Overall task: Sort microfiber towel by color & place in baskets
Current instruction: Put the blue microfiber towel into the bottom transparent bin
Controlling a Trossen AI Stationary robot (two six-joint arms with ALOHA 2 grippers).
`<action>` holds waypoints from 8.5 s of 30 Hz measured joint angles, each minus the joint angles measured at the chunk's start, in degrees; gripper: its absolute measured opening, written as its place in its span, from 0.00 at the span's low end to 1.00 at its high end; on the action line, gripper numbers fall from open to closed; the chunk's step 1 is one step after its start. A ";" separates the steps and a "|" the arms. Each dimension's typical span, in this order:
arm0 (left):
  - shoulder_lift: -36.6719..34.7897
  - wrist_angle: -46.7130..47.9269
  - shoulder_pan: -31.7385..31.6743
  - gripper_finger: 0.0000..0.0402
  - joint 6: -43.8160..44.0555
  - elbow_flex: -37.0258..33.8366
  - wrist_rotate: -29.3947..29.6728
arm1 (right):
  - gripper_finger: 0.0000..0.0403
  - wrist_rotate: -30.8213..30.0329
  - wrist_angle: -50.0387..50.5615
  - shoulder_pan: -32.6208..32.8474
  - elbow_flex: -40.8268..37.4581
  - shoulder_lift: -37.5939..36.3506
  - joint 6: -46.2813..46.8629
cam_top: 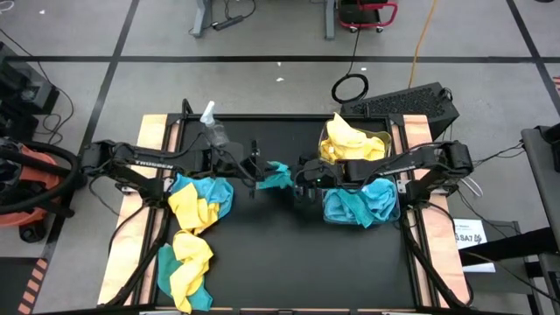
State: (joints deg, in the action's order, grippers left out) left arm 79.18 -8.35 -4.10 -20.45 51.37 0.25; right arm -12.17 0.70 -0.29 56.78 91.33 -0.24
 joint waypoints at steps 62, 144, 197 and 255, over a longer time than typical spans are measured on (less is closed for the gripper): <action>0.02 7.15 15.12 0.67 8.09 -1.33 1.41 | 0.00 12.69 50.03 4.25 0.01 -43.16 7.06; 17.13 -27.83 10.16 0.67 5.88 -0.35 0.06 | 0.38 10.17 50.43 -0.38 -1.89 -26.89 7.82; 47.95 -14.92 -1.19 0.01 3.17 34.82 -7.06 | 0.51 15.08 66.15 1.46 1.93 -29.00 14.23; 21.21 33.32 3.69 0.69 -0.88 34.82 -2.08 | 0.00 4.39 32.85 2.04 -23.07 -26.30 18.03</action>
State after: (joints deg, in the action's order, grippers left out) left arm 100.39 24.97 -0.41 -21.33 86.19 -1.84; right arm -7.78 33.55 1.75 33.71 65.03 17.79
